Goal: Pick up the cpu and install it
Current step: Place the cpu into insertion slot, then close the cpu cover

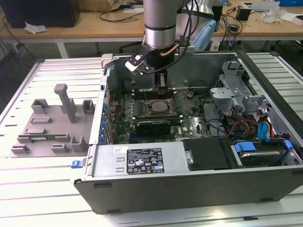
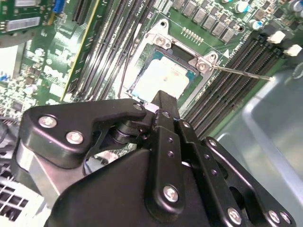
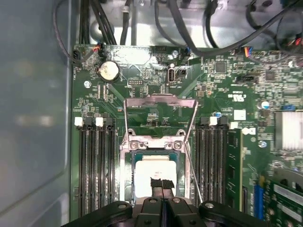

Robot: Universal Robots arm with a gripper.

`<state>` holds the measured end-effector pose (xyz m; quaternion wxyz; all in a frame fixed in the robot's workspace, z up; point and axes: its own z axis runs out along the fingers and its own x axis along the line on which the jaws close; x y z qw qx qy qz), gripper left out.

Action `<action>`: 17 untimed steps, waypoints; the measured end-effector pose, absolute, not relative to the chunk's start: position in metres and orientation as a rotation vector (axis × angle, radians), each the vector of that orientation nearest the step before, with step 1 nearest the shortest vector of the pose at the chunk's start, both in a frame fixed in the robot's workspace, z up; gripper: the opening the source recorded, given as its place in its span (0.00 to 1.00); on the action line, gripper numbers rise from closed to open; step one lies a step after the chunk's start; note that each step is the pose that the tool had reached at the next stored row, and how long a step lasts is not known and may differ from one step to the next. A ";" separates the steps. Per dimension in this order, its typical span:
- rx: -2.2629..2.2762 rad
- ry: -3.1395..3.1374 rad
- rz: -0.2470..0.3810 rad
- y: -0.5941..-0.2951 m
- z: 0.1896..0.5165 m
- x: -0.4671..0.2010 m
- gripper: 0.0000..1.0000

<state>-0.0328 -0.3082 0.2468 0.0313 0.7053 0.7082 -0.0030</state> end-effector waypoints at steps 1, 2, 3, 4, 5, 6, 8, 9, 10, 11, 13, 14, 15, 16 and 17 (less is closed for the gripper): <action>2.172 2.181 -0.010 -0.308 0.250 -0.033 0.11; 2.172 2.180 -0.012 -0.308 0.254 -0.033 0.11; 2.171 2.180 -0.012 -0.308 0.255 -0.033 0.11; 2.171 2.180 -0.013 -0.308 0.256 -0.033 0.11; 2.171 2.180 -0.013 -0.308 0.257 -0.033 0.11; 2.171 2.180 -0.013 -0.308 0.257 -0.033 0.11; 2.170 2.179 -0.014 -0.308 0.257 -0.033 0.11; 2.170 2.179 -0.014 -0.308 0.257 -0.033 0.11; 2.170 2.179 -0.014 -0.308 0.257 -0.033 0.11; 2.170 2.179 -0.014 -0.308 0.257 -0.033 0.11; 2.170 2.179 -0.014 -0.308 0.257 -0.033 0.11; 2.170 2.179 -0.014 -0.308 0.257 -0.033 0.11; 2.170 2.179 -0.014 -0.308 0.257 -0.033 0.11; 2.170 2.179 -0.014 -0.308 0.257 -0.033 0.11; 2.170 2.179 -0.014 -0.308 0.257 -0.033 0.11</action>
